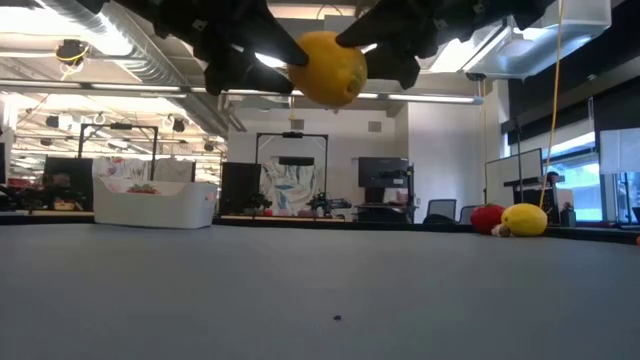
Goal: Sort produce into baskets
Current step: Put yellow the lemon into the orange bin
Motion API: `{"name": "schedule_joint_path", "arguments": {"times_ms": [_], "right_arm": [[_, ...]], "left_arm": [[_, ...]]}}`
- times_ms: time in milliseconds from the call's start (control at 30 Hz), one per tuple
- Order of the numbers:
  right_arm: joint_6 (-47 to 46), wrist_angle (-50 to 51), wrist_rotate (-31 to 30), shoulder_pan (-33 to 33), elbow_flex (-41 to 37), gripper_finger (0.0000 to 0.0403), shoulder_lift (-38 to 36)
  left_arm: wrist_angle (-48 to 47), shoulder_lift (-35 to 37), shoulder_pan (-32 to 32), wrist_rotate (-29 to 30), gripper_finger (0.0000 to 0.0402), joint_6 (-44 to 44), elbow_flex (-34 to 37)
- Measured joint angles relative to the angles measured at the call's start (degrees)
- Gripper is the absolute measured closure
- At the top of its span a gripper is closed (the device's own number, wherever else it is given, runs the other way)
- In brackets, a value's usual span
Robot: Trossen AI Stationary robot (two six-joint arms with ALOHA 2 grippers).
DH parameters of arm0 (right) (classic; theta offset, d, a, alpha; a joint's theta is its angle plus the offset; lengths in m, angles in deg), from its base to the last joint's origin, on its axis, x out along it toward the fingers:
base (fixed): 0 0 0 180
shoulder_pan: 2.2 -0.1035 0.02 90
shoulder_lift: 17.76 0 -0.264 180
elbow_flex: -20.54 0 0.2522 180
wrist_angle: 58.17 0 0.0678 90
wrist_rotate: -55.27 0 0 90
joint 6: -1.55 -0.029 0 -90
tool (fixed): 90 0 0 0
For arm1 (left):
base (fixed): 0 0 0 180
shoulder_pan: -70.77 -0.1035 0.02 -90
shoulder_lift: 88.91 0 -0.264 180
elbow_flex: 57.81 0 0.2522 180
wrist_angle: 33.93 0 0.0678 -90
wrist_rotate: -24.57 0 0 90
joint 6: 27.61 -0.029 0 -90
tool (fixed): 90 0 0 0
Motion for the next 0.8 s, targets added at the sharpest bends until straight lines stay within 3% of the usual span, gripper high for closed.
{"name": "schedule_joint_path", "arguments": {"times_ms": [433,533,600,800], "right_arm": [[1.0,-0.1,-0.6,0.0,0.0,0.0150,0.0],[0.8,0.0,0.5,-0.2,0.0,0.0150,0.0],[0.8,0.0,0.6,-0.3,0.0,0.0150,0.0],[0.9,-0.3,-0.1,-0.1,0.1,0.0150,0.0]], "left_arm": [[0.0,0.0,0.7,1.1,0.0139,-5.2,0.0],[-0.5,0.1,0.9,-3.9,0.0120,-9.6,0.0],[-0.5,0.1,0.5,-6.4,0.0109,-7.6,0.0],[-2.8,0.1,-1.1,-6.0,0.0100,-0.7,-0.2]]}}
